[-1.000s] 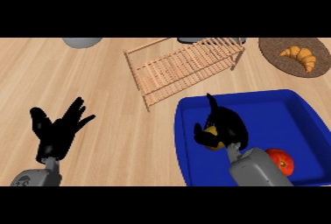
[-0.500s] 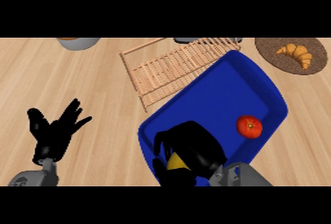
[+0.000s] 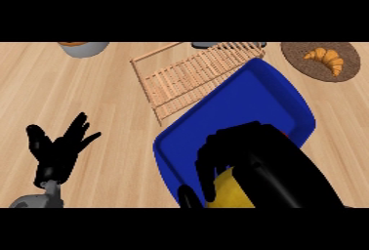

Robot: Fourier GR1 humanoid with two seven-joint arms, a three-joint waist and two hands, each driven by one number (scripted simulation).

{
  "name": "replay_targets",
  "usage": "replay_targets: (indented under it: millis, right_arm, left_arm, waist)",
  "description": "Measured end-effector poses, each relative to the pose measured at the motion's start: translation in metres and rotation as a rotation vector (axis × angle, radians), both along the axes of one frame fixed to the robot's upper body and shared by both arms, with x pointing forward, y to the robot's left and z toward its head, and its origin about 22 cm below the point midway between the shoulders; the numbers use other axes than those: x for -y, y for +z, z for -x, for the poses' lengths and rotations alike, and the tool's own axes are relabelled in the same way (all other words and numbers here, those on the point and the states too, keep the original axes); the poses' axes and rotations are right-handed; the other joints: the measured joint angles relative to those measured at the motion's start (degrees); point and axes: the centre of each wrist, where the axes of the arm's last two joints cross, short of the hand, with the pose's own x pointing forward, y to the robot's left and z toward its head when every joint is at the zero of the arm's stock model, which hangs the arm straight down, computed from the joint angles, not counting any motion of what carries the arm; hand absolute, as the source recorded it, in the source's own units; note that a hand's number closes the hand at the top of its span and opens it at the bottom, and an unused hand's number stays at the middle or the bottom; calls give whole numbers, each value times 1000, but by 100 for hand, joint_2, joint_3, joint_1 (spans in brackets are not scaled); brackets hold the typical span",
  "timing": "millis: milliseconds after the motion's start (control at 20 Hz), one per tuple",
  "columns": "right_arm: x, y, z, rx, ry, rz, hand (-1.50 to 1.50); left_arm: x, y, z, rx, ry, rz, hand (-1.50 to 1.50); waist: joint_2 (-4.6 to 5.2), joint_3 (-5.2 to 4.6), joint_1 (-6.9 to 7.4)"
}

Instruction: Pick the lemon from the tray and place it in the tiered shelf

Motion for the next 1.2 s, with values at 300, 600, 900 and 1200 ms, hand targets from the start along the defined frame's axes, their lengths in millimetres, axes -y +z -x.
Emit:
replay_targets:
  millis: [300,600,900,1200]
  right_arm:
    - [12,62,-11,74,-57,-87,150]
    - [25,113,-45,83,-117,-143,150]
    - [29,153,-88,69,-187,-152,150]
    - [31,174,-127,52,-212,-126,150]
  left_arm:
    - [-3,3,-4,-6,-8,-3,0]
    - [3,3,-3,0,-9,1,0]
    - [2,2,-7,11,-22,5,0]
    - [6,3,-5,17,-37,5,0]
  waist:
    - [14,-9,35]
    - [23,-14,69]
    - [48,-8,127]
    - [64,-10,163]
